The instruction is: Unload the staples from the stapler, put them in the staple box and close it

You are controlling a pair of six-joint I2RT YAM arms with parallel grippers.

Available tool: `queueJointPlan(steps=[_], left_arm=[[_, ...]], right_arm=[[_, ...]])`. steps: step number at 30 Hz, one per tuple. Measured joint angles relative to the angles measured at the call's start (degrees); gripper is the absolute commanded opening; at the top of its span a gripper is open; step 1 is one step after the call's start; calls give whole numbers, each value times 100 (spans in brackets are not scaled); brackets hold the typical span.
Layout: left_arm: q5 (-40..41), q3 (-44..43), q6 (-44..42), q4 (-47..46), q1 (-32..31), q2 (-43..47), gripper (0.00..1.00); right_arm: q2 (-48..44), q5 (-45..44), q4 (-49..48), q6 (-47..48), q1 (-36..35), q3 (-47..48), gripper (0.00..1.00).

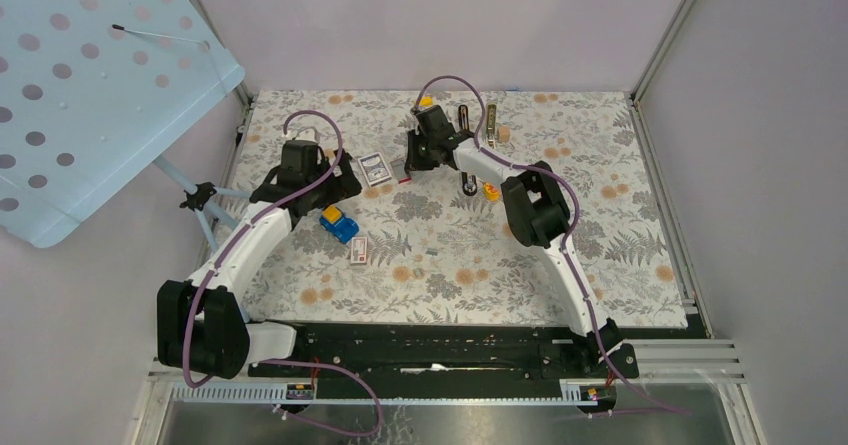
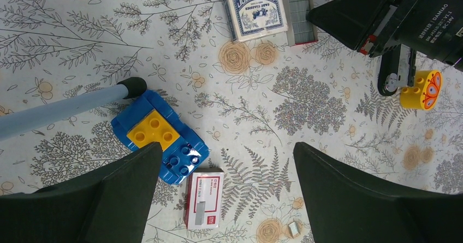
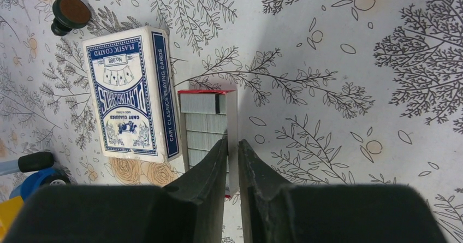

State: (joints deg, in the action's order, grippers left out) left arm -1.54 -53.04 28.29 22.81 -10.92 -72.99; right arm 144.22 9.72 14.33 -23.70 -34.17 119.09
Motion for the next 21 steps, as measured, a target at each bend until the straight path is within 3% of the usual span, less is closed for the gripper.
queueJointPlan(steps=[15, 21], left_arm=[[-96, 7, 2, -4, 68, 0, 94], [-127, 7, 2, -7, 87, 0, 94]], right_arm=[[-127, 33, -350, 247, 0, -315, 1], [-289, 33, -442, 361, 0, -588, 0]])
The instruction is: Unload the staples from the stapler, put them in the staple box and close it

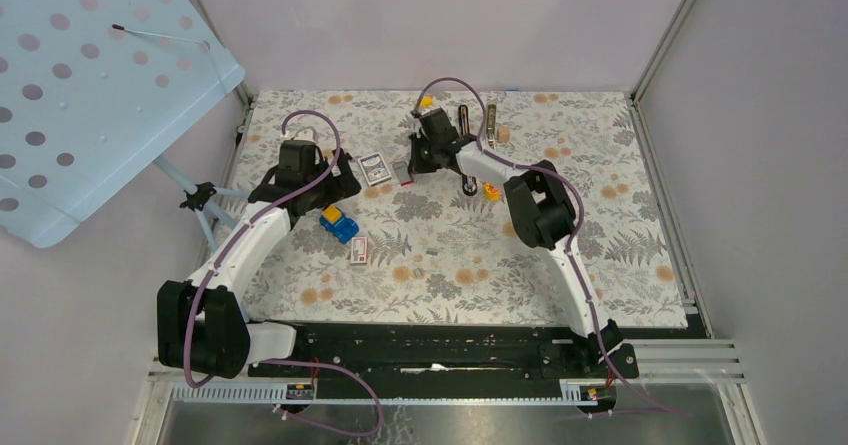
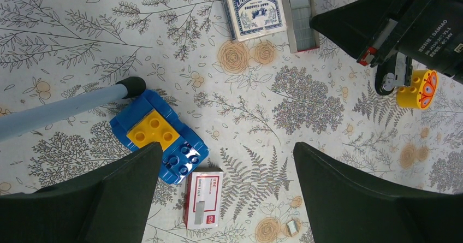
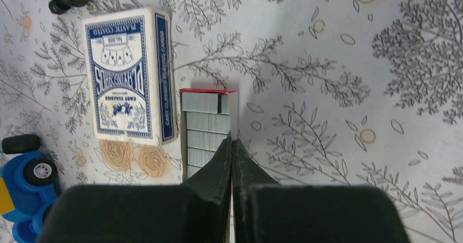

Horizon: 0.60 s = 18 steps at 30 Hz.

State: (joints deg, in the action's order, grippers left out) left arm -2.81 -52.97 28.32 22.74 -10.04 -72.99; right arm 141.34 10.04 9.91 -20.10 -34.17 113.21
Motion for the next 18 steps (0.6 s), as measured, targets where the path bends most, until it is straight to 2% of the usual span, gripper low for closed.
queueJointPlan(steps=[8, 15, 18], left_arm=[[-7, 7, 0, -7, 4, 0, 93], [-48, 20, 9, -24, 4, 0, 91], [-76, 35, 15, -44, 4, 0, 90]], right_arm=[[-428, 15, 11, 396, 0, -623, 0], [-953, 345, 490, 1606, 2, -1198, 0], [-1075, 579, 804, 2260, 11, -1270, 3]])
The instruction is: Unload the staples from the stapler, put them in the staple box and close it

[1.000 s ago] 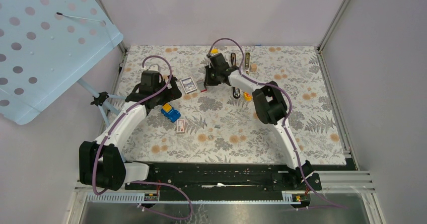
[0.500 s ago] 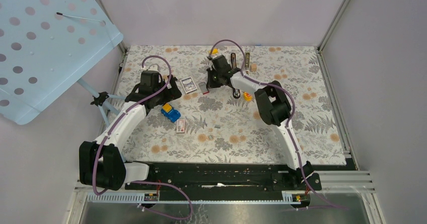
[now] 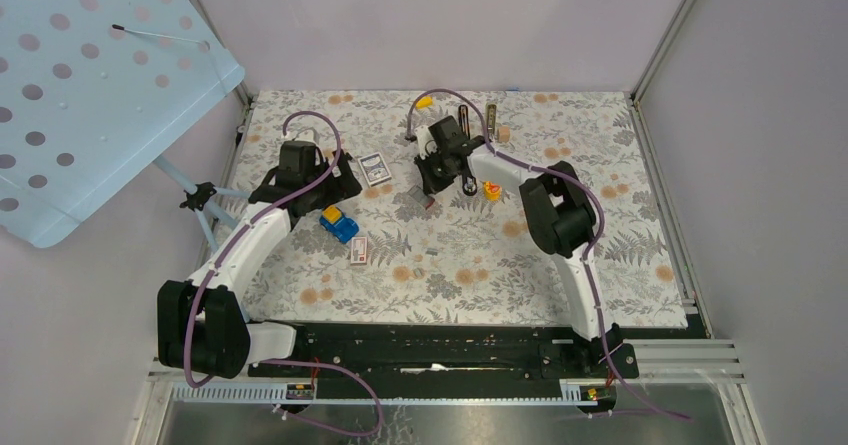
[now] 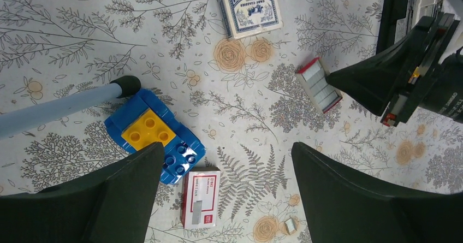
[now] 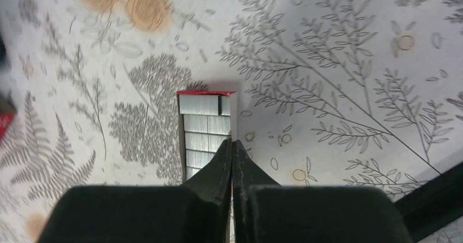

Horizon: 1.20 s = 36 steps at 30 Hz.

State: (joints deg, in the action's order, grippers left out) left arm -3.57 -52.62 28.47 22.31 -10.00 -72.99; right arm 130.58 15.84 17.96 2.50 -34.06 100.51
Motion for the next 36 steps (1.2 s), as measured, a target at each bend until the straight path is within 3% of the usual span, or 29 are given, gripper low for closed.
queueJointPlan(steps=[5, 9, 16, 36], left_arm=[[-66, 70, 2, -39, 0, 0, 88], [-83, 103, 4, -87, 0, 15, 87], [-107, 103, 4, -105, 0, 15, 86], [-219, 103, 2, -140, 11, 15, 84]], right_arm=[[-103, 337, 398, 970, 15, -131, 8], [-208, 448, 678, 1696, 22, -219, 0], [-476, 588, 870, 2332, 31, -577, 0], [-809, 909, 1364, 2942, 31, -1003, 0]])
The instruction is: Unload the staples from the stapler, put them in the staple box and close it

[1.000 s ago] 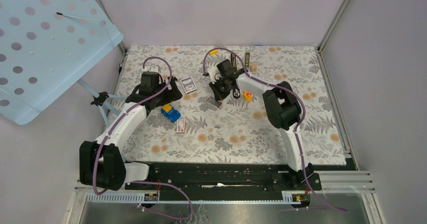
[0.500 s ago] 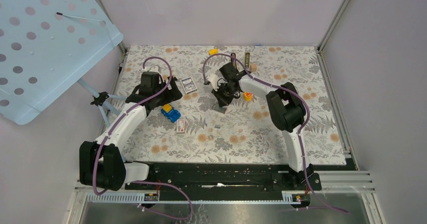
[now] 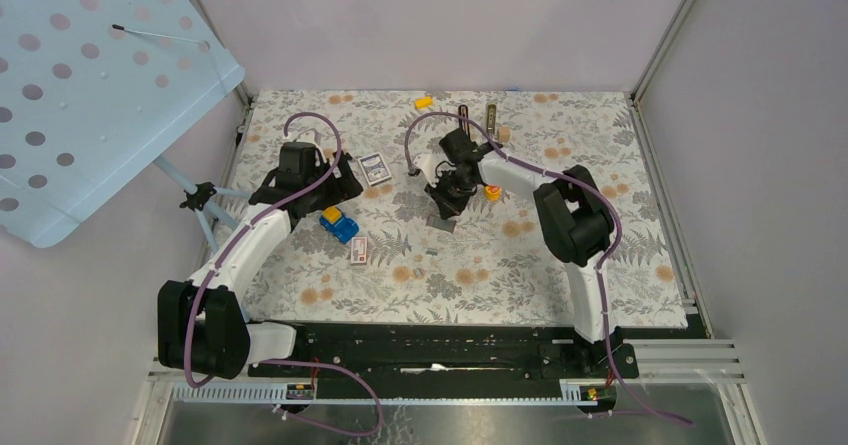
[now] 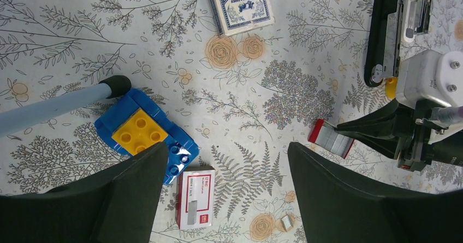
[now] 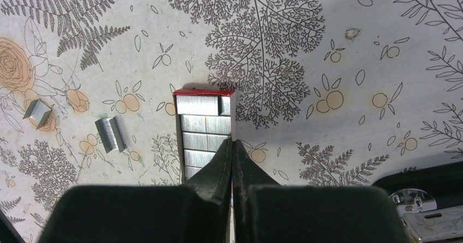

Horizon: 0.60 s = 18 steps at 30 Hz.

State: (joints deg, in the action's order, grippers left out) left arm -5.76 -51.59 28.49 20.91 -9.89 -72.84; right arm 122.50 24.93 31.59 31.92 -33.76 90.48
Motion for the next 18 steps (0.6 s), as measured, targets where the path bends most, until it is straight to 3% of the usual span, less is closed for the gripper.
queueJointPlan(steps=[15, 18], left_arm=[[-11, 0, 0, -2, 4, 0, 85], [-13, 0, -2, -2, 4, 0, 85]], right_arm=[[-400, -127, -52, -83, -22, -361, 26], [-566, -166, -212, -197, -22, -424, 39]])
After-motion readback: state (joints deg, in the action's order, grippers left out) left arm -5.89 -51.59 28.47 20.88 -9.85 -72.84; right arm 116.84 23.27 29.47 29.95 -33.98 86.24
